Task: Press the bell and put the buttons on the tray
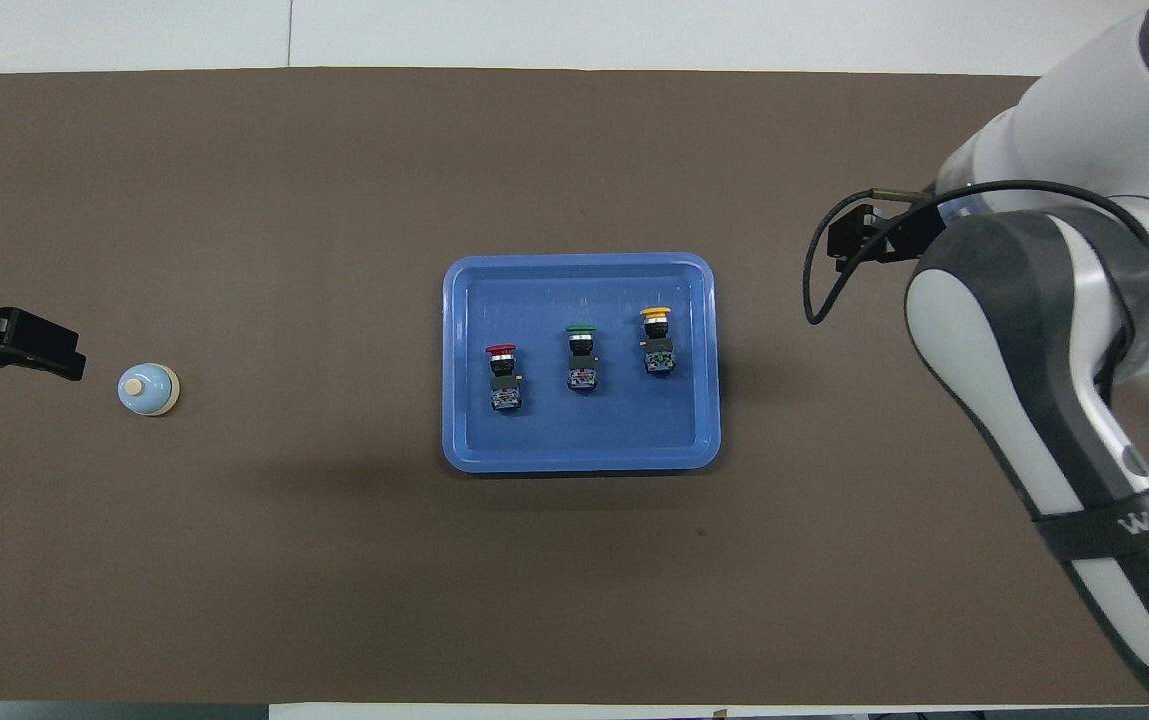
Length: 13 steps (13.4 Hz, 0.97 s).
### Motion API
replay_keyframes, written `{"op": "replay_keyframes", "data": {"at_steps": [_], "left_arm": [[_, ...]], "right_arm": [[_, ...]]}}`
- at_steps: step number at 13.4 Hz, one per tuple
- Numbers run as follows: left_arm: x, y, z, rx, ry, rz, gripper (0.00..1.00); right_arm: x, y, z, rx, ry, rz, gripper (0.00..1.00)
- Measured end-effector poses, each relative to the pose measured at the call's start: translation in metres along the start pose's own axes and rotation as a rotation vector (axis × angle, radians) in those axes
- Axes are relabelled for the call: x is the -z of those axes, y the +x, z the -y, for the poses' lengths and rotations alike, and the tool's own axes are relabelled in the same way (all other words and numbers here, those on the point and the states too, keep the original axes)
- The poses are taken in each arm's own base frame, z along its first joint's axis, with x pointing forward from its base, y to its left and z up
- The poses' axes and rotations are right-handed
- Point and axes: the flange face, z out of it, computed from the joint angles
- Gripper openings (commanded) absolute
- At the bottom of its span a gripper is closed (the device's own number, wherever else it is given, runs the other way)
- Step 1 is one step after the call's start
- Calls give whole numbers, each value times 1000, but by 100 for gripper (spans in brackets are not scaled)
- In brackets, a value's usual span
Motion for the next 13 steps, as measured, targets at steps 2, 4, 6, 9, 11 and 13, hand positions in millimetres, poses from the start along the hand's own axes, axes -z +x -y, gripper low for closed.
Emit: {"op": "replay_keyframes", "data": {"at_steps": [2, 4, 6, 9, 11, 13], "left_arm": [[0, 0, 0, 0, 0, 0, 100], [0, 0, 0, 0, 0, 0, 100], [0, 0, 0, 0, 0, 0, 100], [0, 0, 0, 0, 0, 0, 100], [0, 0, 0, 0, 0, 0, 100], [0, 0, 0, 0, 0, 0, 100]], "right_arm": [[18, -5, -36, 40, -3, 18, 100], [42, -21, -64, 63, -6, 38, 100], [70, -44, -83, 72, -9, 52, 100], [93, -69, -96, 73, -14, 61, 100], [92, -70, -102, 60, -14, 60, 100], [90, -66, -106, 54, -12, 45, 100]]}}
